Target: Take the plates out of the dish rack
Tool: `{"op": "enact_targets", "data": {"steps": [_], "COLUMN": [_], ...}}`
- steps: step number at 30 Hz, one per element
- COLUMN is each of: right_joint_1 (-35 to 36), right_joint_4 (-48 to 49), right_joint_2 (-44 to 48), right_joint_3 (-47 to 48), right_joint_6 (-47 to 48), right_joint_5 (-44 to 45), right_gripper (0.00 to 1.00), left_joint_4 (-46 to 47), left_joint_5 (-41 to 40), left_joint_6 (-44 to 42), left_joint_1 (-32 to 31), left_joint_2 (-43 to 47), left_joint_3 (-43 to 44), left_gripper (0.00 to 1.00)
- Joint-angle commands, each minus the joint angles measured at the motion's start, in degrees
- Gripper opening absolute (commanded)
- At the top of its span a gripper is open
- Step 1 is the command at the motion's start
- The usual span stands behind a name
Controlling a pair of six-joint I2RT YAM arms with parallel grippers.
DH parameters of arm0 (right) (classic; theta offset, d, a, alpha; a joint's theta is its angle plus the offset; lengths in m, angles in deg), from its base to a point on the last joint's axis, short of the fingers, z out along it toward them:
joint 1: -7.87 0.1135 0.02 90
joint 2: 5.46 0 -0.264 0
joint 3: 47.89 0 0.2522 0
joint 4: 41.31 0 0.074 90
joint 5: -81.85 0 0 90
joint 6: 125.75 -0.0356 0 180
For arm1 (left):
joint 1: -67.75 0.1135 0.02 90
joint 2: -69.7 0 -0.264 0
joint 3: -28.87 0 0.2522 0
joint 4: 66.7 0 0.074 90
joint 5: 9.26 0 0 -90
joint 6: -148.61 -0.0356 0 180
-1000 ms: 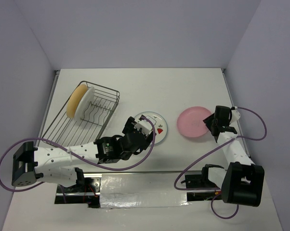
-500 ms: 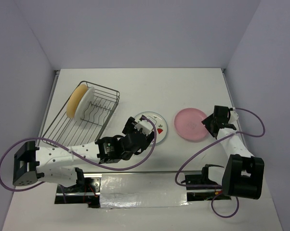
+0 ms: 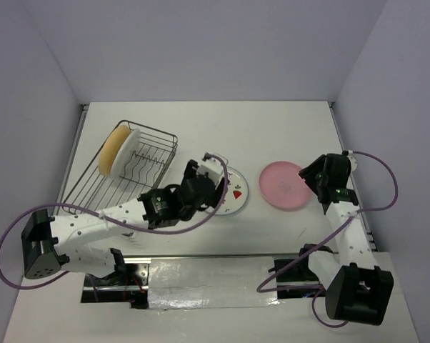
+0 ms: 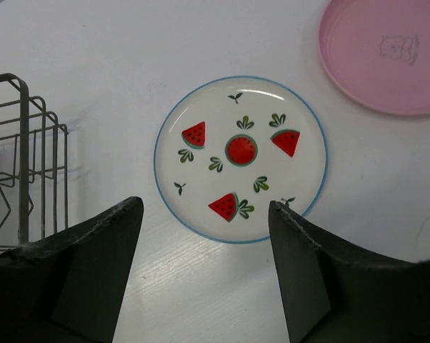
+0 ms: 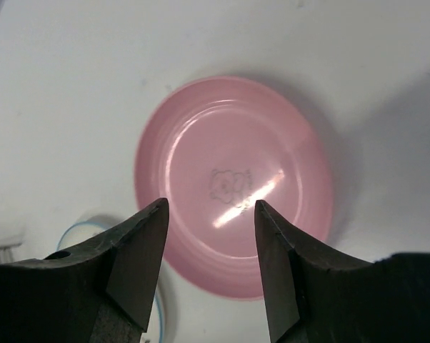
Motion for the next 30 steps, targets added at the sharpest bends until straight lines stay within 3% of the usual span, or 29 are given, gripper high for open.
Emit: {"op": "enact_targets", "data": {"steps": [1,6,9,12,16,20,23,30], "right_joint_1": [0.09,3.77,9.30,15.79,19.51,19.78,19.69,19.78], "right_joint_4": [2.01,1.75,2.27,5.17,7.81,8.70,6.76,6.15], "right_joint_2": [4.15,10.56,15.40,19.88,24.19,24.20,24.81,25.95], "right_joint_3": [2.24,3.91,3.39,1.11,-2.50,-1.81,-1.10,-0.93], "right_joint_6": [3.88,8.10,9.07,9.42,9.43,9.69,10.04,10.92], "right_joint_5": [-9.97,-18.68,-20.01,-21.15,-16.59,-21.33,-19.49,-19.92], "right_gripper": [0.59,0.58,0.59,0.59,0.60,0.60,0.60,0.60], "left_joint_4": [-1.32,-8.26,-11.25,-17.57,-25.05,-26.11,-27.43,-29.55], "left_joint_5": [8.34,12.93,21.87,30.67,30.33,33.40,38.50,38.77], "left_joint_6": [3.85,2.45,1.84,-1.58,-6.24,-8.44,-10.47,-11.87], "left_joint_1": [7.09,17.02,30.69,39.15,48.30,59.63,62.29,64.32], "left_joint_2": [0.13,-0.40,0.21,-0.48,-0.49,0.31,-1.62,-5.93], "left_joint_3": [6.37,15.93,19.99,24.39,27.03,25.63,25.28,23.35], "left_gripper": [0.81,0.82,0.81,0.82,0.79,0.78,0.73,0.70]}}
